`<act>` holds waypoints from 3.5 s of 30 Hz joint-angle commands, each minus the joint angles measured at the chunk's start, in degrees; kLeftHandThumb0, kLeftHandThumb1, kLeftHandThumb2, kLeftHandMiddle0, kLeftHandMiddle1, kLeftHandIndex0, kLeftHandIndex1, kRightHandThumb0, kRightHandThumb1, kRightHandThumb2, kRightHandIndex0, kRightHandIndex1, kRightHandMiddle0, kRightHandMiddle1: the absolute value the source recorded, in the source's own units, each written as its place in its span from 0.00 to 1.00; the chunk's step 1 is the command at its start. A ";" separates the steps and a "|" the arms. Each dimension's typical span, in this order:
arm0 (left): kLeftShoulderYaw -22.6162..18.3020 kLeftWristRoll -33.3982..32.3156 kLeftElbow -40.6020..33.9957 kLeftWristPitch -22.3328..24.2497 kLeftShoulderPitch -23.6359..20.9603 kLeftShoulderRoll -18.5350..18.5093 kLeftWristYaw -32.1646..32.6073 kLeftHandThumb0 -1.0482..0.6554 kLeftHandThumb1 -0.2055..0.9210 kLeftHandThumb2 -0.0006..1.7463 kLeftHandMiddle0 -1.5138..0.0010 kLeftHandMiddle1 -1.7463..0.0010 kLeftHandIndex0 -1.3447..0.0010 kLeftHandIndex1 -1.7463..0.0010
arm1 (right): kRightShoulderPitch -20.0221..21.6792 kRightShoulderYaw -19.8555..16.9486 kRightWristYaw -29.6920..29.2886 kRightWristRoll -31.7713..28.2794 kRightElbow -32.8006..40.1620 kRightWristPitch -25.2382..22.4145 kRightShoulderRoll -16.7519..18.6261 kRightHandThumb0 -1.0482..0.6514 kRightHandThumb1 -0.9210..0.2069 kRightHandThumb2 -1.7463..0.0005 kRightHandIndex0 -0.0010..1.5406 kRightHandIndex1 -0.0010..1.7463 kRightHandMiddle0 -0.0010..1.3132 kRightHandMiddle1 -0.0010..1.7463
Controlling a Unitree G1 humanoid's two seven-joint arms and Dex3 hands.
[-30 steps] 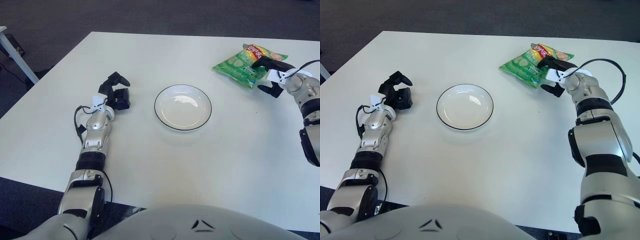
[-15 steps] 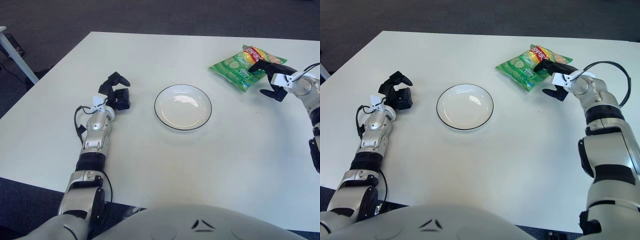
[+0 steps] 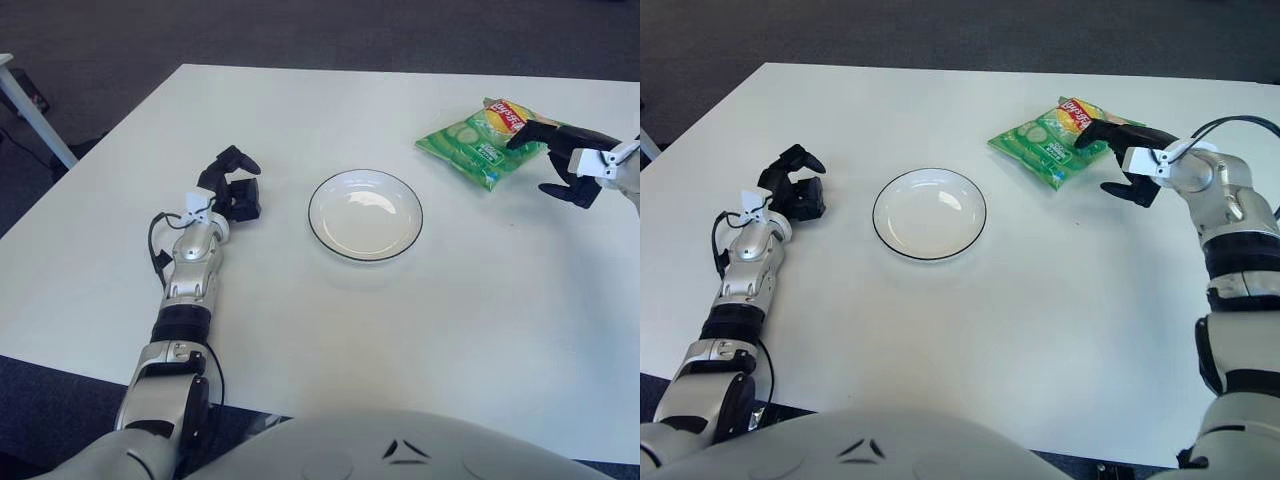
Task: Put the snack into the plate.
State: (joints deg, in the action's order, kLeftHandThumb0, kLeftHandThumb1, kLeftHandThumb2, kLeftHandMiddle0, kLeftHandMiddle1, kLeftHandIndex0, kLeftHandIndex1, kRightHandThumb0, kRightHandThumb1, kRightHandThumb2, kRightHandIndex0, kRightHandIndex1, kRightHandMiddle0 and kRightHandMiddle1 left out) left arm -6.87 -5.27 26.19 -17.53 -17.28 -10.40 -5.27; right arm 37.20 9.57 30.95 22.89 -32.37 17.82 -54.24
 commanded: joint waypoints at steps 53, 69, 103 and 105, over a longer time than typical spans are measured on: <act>1.57 1.66 3.20 0.49 6.05 2.71 1.11 0.34 0.48 0.74 0.15 0.00 0.55 0.00 | 10.72 5.72 -29.27 19.94 -8.67 16.23 -0.17 0.48 0.33 0.47 0.25 0.93 0.01 0.71; 2.10 2.10 3.12 -0.13 6.08 2.52 0.90 0.33 0.46 0.76 0.15 0.00 0.54 0.00 | 22.91 17.52 -34.37 28.63 -29.13 22.64 5.97 0.06 0.07 0.80 0.01 0.22 0.00 0.40; 3.08 3.52 0.95 -2.96 7.60 2.73 1.37 0.32 0.40 0.81 0.14 0.00 0.50 0.00 | 31.28 24.29 -17.48 27.34 -42.60 11.10 18.88 0.03 0.06 0.92 0.00 0.00 0.00 0.15; 3.28 3.98 0.49 -3.08 7.80 2.75 1.56 0.31 0.39 0.81 0.14 0.00 0.49 0.00 | 30.88 24.62 -17.16 27.24 -43.30 9.59 19.91 0.02 0.06 0.92 0.00 0.00 0.00 0.15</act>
State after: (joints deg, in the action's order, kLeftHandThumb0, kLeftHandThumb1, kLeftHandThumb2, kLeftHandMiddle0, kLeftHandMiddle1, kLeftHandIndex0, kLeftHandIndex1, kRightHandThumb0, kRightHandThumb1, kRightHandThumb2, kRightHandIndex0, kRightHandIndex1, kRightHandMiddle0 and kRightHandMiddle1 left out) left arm -4.82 -1.77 24.20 -19.93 -16.51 -10.82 -4.37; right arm 68.27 33.31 13.18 50.06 -74.46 29.32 -36.53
